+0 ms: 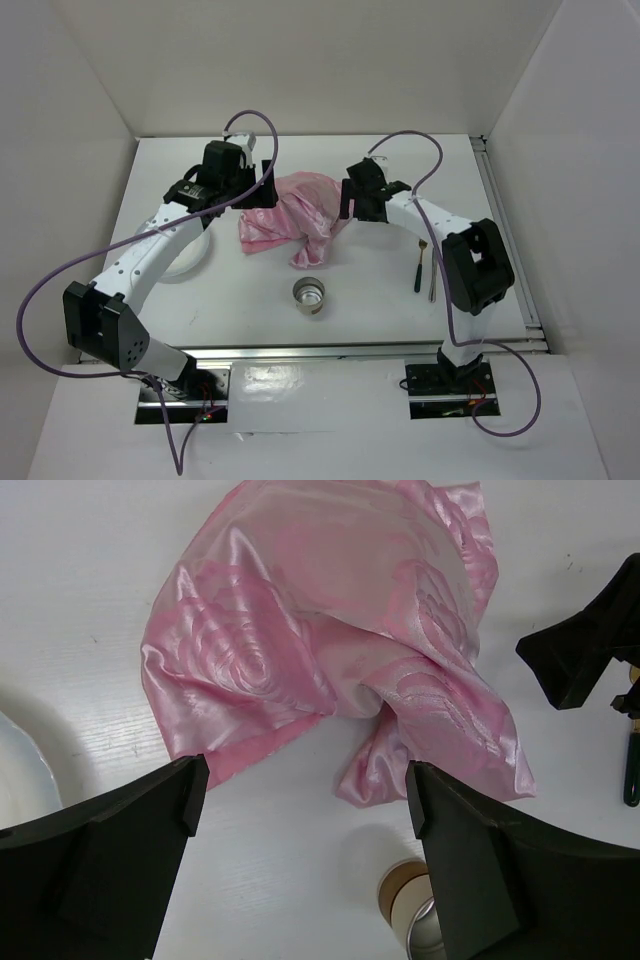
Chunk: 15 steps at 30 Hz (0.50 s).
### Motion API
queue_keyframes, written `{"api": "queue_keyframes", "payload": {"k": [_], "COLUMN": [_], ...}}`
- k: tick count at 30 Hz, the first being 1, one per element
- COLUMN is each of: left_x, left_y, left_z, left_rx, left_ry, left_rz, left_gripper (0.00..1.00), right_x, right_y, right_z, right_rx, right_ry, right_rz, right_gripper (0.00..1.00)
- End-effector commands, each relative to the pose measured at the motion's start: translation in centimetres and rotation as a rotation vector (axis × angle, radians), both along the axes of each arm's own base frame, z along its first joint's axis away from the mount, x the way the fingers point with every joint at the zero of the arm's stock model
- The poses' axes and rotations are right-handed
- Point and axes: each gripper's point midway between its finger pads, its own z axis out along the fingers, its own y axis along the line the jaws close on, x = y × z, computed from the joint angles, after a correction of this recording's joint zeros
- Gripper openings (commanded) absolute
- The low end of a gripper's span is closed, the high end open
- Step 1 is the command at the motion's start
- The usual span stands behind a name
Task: Set the dinner table for one person
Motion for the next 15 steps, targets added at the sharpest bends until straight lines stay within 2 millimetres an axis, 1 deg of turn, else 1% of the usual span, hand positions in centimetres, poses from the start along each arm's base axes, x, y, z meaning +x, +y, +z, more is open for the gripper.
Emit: {"api": "queue_keyframes", "payload": {"k": [1,2,4,5,6,7,8,9,10,11,12,13,14,15], "left_x": [0.2,0.1,0.2,0.2,0.0,-0.1,-0.1,-0.1,-0.1,0.0,-0.2,-0.2,-0.5,-0.7], "left_y": [-0.4,-0.2,0.0,0.4,0.7,1.0,1.3,1.3,1.3,1.5,1.6,1.4,1.7,1.6], "left_z": [0.1,-0.3,-0.3,-0.5,-0.2,-0.7,-0.4,-0.7,-0.7,-0.7,-0.9,-0.9,-1.1,-1.7], "left_rx": [-0.008,0.0,0.005,0.023,0.023,0.034,0.041,0.041,0.041,0.047,0.051,0.046,0.042,0.04], "left_ry": [-0.003,0.004,0.002,0.005,0.003,0.011,-0.001,-0.001,-0.001,-0.003,0.006,0.008,0.015,0.031], "left_rz": [-0.013,-0.006,0.002,0.021,0.037,0.046,0.06,0.06,0.06,0.069,0.069,0.061,0.064,0.054], "left_gripper": [1.0,1.0,1.0,1.0,1.0,1.0,1.0,1.0,1.0,1.0,1.0,0.97,0.95,0.93], "right_x": [0.4,0.3,0.3,-0.1,-0.2,-0.4,-2.2,-2.0,-4.1,-5.6,-6.3,-6.6,-6.8,-7.1], "right_y": [0.4,0.6,1.2,1.3,2.4,3.1,3.9,5.0,6.6,6.4,6.6,6.5,6.4,6.7], "right_z": [2.0,2.2,3.5,3.2,4.8,5.9,5.0,7.2,10.5,9.1,10.8,10.0,9.7,8.9], "right_rx": [0.061,0.077,0.11,0.116,0.171,0.181,0.197,0.246,0.309,0.327,0.358,0.355,0.36,0.357], "right_ry": [-0.067,-0.073,-0.101,-0.099,-0.138,-0.179,-0.18,-0.287,-0.376,-0.365,-0.42,-0.404,-0.384,-0.356], "right_rz": [0.023,0.033,0.06,0.079,0.136,0.219,0.302,0.377,0.519,0.546,0.576,0.575,0.566,0.572], "right_gripper": [1.0,1.0,1.0,1.0,1.0,1.0,1.0,1.0,1.0,1.0,1.0,1.0,1.0,1.0]}}
